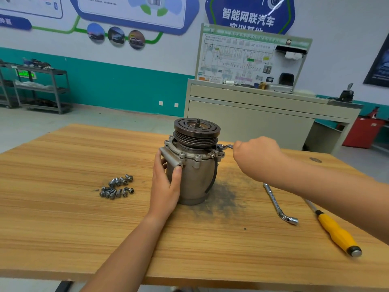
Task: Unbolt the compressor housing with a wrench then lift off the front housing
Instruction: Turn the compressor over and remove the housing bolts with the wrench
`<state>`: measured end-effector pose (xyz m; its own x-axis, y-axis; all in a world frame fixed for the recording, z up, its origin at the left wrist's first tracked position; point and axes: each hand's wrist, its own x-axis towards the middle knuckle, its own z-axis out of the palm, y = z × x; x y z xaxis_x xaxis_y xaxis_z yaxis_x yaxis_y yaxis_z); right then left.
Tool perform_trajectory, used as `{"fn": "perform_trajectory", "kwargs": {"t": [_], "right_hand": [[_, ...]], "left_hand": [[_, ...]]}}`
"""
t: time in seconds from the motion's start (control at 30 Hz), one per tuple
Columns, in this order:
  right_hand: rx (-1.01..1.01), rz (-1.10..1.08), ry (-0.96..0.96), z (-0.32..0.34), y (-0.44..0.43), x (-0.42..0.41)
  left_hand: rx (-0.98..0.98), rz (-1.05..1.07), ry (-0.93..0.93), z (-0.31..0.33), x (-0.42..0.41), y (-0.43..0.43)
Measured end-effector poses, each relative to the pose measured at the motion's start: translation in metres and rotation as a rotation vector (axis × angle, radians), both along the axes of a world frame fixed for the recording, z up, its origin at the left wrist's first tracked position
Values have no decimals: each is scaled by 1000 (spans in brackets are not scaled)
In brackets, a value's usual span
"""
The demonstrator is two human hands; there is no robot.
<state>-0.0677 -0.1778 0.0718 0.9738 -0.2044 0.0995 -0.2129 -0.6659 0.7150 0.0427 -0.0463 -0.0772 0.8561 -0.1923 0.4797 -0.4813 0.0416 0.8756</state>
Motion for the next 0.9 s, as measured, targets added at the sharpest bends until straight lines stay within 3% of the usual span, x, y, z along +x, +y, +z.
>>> {"fn": "perform_trajectory", "kwargs": {"t": [0.27, 0.37, 0.73, 0.8, 0.9], "right_hand": [[-109, 3, 74, 9, -9, 6], [-99, 4, 17, 5, -24, 20], [172, 468, -278, -10, -69, 70], [280, 509, -447, -6, -74, 58], [584, 368, -761, 0, -75, 33]], "left_hand": [[-4, 18, 1, -2, 3, -4], [-5, 27, -6, -2, 3, -5], [-1, 46, -18, 1, 4, -5], [8, 49, -16, 0, 4, -4], [13, 47, -17, 0, 4, -4]]}}
